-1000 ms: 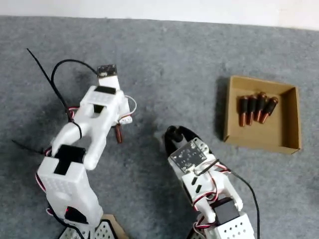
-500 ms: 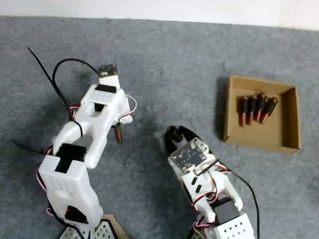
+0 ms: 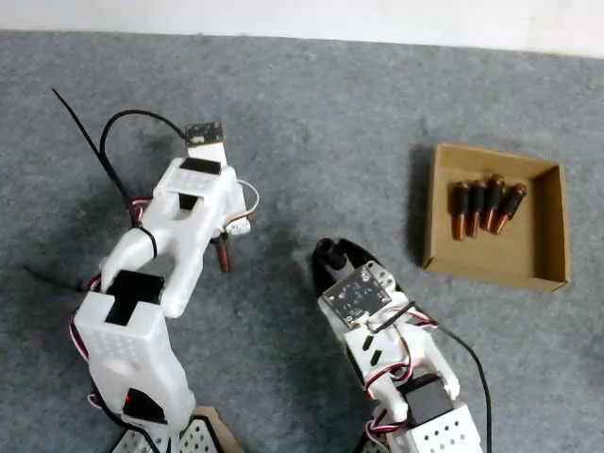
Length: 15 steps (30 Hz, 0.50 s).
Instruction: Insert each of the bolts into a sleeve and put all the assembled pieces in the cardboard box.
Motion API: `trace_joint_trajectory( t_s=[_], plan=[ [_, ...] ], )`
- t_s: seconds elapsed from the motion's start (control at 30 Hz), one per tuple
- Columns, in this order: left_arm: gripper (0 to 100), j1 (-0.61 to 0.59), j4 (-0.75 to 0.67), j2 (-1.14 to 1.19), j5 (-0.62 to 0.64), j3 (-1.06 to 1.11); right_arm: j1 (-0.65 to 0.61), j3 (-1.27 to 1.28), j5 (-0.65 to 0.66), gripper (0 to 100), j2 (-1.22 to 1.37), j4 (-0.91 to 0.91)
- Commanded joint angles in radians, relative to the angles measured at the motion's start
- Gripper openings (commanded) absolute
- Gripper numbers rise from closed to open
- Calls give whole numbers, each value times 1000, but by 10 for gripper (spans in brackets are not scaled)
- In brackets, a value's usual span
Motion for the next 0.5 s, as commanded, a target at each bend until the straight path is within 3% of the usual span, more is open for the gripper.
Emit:
trace_joint_trajectory(
  t_s=[0.0,0.47],
  plan=[
    [5,-13,38,24,3,-1,13,136,9,5,-7,-7],
    [4,-12,540,456,-6,-576,13,136,9,5,-7,-7]
  ],
)
